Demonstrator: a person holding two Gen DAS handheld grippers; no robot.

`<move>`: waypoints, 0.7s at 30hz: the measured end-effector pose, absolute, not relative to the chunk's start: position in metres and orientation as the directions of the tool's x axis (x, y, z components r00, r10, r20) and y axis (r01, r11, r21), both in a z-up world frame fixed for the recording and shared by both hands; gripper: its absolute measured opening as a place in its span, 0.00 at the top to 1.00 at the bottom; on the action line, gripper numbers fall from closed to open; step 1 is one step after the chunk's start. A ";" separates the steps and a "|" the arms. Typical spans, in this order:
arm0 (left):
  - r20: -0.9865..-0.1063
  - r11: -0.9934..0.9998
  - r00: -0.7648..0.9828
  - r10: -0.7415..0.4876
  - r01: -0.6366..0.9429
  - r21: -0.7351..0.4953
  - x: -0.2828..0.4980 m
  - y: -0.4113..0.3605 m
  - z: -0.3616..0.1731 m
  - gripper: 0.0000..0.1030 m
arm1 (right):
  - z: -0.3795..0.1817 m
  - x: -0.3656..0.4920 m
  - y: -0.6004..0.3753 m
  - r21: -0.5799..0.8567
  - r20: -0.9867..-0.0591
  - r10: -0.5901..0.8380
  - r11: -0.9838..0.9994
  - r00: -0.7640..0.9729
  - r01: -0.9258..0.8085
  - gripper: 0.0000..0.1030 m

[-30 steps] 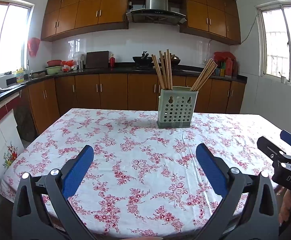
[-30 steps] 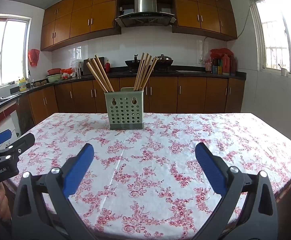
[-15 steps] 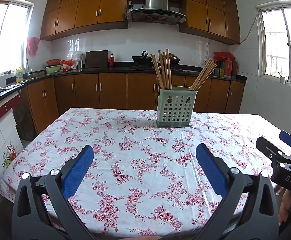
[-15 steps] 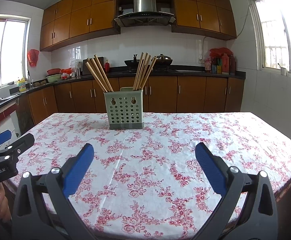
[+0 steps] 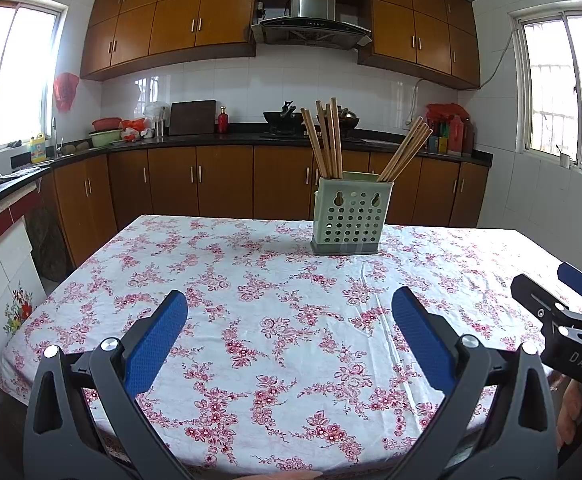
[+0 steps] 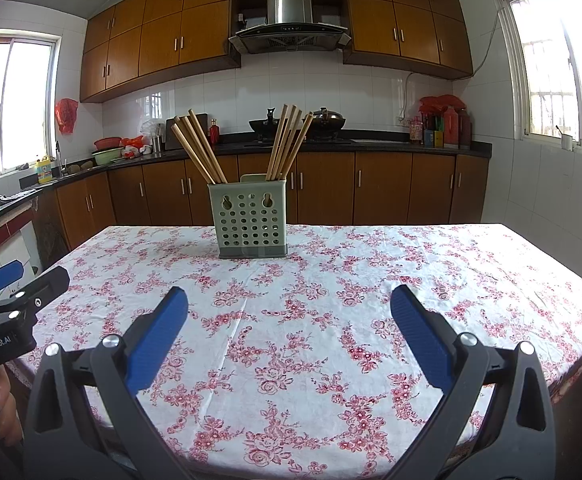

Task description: Organize utensils

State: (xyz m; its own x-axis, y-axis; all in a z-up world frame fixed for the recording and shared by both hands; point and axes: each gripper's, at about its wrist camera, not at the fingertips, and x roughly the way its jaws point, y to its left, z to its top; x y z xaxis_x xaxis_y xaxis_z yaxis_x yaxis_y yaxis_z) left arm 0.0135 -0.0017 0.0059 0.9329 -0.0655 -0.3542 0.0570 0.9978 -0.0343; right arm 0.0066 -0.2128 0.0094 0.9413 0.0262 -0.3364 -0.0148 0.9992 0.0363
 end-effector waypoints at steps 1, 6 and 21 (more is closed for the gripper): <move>-0.355 0.998 0.933 -0.066 0.057 -0.034 0.013 -0.002 0.006 0.02 | 0.009 0.007 -0.213 0.037 -0.336 0.026 0.999 0.941 -0.015 0.04; -0.355 0.998 0.932 -0.066 0.058 -0.034 0.013 -0.003 0.006 0.02 | 0.010 0.006 -0.213 0.037 -0.337 0.026 0.999 0.941 -0.015 0.04; -0.356 0.998 0.932 -0.068 0.059 -0.036 0.014 -0.002 0.006 0.02 | 0.009 0.007 -0.212 0.037 -0.338 0.025 0.999 0.941 -0.014 0.04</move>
